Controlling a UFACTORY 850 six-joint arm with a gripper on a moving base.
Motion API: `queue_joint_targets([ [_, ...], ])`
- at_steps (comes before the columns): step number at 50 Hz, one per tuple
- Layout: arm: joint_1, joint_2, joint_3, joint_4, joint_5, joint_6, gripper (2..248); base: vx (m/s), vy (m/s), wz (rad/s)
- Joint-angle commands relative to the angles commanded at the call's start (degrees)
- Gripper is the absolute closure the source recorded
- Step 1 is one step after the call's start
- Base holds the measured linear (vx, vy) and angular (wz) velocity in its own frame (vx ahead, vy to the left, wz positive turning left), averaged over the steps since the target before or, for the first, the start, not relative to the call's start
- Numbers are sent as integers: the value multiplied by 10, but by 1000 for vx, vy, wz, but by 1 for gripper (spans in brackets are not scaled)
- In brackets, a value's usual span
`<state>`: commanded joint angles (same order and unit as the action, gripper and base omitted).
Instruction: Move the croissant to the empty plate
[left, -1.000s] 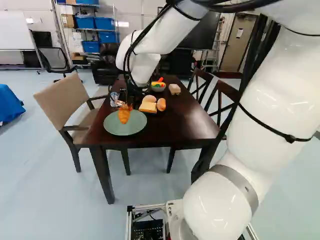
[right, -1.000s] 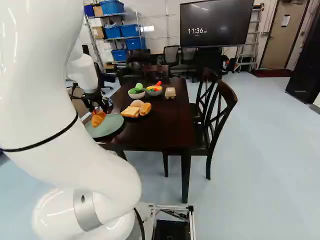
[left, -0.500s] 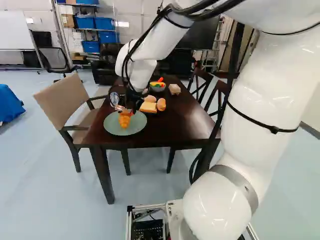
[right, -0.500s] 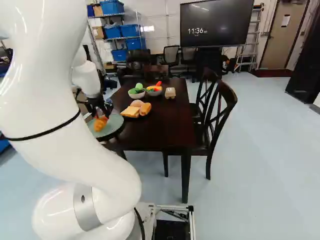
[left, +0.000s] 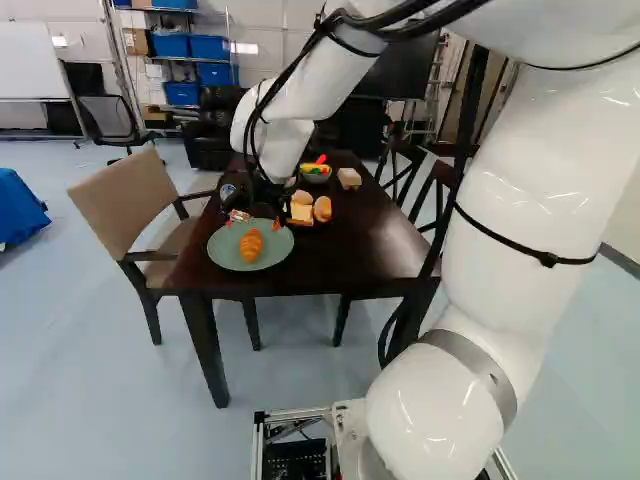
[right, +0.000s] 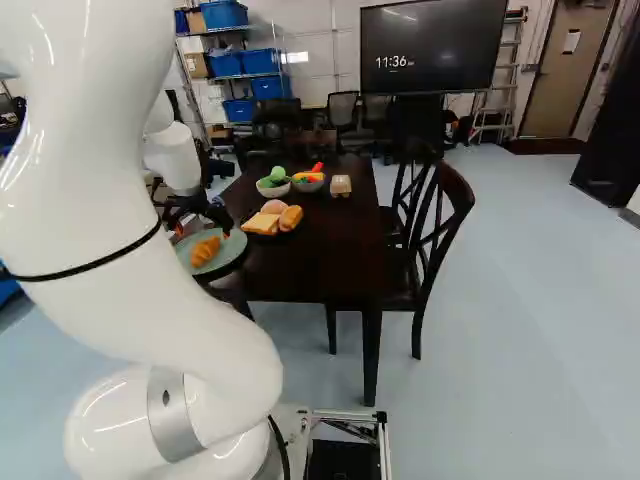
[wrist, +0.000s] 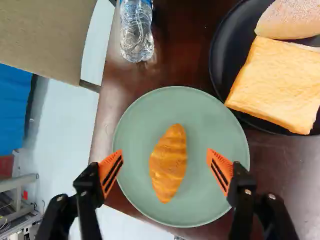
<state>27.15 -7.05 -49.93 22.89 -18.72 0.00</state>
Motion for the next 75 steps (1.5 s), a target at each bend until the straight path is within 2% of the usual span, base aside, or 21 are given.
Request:
queue_joint_targets([
  [4,0,0,0,0,0,0,14,0,0,0],
  [5,0,0,0,0,0,0,3,0,0,0],
  [61,0,93,14,0,0,0,3,0,0,0],
  [75,-15,141,39,0,0,0,3,0,0,0],
])
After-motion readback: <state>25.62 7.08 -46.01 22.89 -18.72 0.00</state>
